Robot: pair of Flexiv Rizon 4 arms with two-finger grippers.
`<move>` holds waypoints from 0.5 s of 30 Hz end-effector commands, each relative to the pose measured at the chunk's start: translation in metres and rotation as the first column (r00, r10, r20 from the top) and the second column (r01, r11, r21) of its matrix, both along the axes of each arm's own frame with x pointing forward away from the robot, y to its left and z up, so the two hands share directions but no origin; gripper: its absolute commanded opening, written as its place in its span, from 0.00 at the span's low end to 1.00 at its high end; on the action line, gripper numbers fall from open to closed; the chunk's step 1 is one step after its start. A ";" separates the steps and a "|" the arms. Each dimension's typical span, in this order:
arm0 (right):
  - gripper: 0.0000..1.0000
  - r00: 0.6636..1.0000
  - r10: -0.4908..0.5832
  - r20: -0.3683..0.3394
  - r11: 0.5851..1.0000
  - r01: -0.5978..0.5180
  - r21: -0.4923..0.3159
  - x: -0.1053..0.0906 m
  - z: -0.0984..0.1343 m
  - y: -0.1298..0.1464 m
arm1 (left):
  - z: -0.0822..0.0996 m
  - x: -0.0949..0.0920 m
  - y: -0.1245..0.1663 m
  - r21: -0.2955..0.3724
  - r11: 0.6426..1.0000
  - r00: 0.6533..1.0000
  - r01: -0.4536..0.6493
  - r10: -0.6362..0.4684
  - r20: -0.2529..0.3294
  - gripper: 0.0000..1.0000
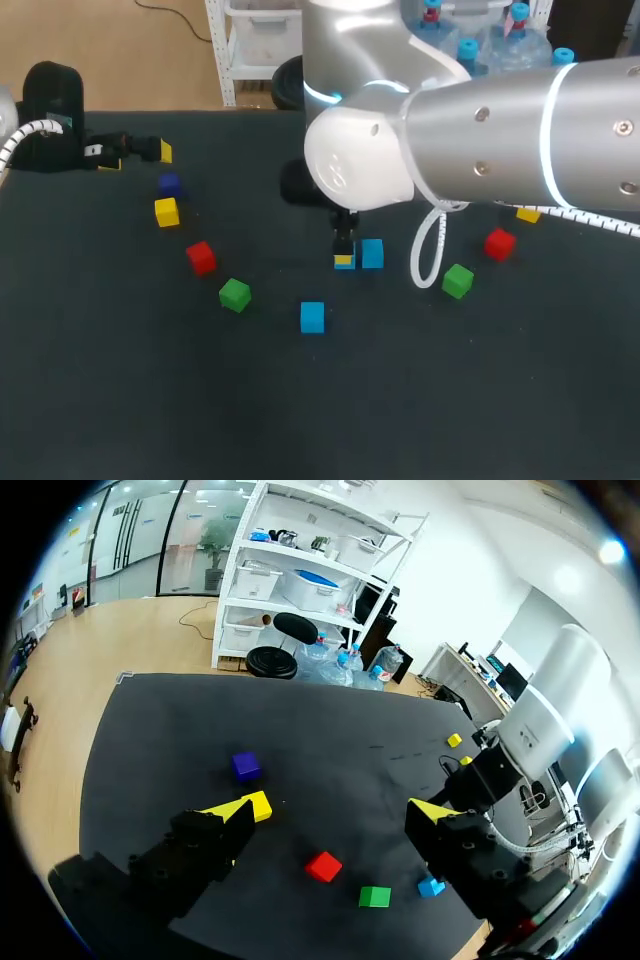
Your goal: Place the blue cubes, place green cubes on the blue cubes, place the yellow cubes on the green cubes, then place the red cubes on the yellow cubes, and place purple cube on the red cubes.
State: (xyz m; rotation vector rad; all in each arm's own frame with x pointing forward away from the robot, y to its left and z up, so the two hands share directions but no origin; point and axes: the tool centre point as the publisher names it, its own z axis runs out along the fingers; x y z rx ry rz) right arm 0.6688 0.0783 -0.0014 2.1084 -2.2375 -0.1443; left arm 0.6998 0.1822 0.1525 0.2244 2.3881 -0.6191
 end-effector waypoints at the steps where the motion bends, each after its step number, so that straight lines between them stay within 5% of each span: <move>1: 0.00 1.000 0.001 0.004 1.000 -0.001 0.002 -0.002 0.000 -0.001 | -0.001 0.000 0.002 -0.009 1.000 1.000 0.006 -0.006 0.006 1.00; 15: 0.00 1.000 0.013 0.002 1.000 -0.013 0.001 -0.004 -0.001 -0.001 | -0.001 0.000 0.002 -0.009 1.000 1.000 0.006 -0.006 0.006 1.00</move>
